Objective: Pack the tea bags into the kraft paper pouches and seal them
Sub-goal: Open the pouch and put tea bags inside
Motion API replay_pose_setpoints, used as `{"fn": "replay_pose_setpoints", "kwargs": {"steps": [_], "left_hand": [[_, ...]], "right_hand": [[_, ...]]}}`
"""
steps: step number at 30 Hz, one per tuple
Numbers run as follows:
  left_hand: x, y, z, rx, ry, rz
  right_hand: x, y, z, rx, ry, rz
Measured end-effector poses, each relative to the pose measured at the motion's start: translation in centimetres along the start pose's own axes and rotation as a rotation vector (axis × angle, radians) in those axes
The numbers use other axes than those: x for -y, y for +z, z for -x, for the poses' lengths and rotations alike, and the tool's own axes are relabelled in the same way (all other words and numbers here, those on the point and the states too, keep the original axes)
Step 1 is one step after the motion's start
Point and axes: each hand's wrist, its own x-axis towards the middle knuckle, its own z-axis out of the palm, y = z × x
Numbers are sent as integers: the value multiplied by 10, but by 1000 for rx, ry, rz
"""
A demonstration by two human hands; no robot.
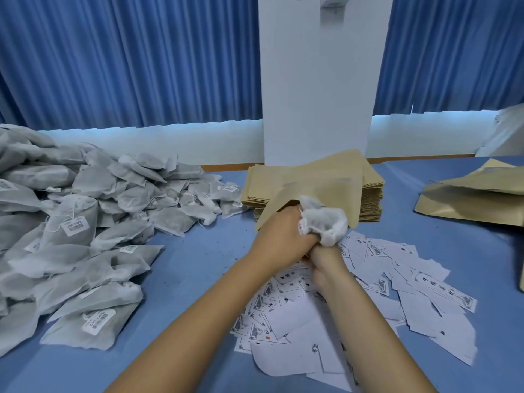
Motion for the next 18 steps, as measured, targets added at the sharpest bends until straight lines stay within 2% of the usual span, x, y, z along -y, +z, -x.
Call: {"fn": "replay_pose_setpoints", "kwargs": {"steps": [2, 4, 6, 8, 10, 12, 15, 18], "left_hand": [[-12, 2, -18, 37, -74, -248], [-23, 4, -36, 79, -139, -478], [-31, 5, -48, 133, -88, -639], [-33, 8, -57, 141, 21, -698], [-32, 8, -64, 104, 45, -712], [-23, 11, -71, 71, -27, -812], [-6, 24, -90, 111, -159, -1095], [-10, 25, -102, 180, -138, -1042]], "right_hand": [[-2, 0, -5, -49, 6, 27], [-4, 0, -8, -27, 15, 38], [-2, 0, -8, -4, 55, 58], [1, -2, -10, 13, 74, 36], [3, -2, -11, 29, 78, 30], [1, 2, -7, 38, 85, 69], [-3, 11, 1, 82, 99, 53], [1, 11, 2, 83, 90, -20]]}}
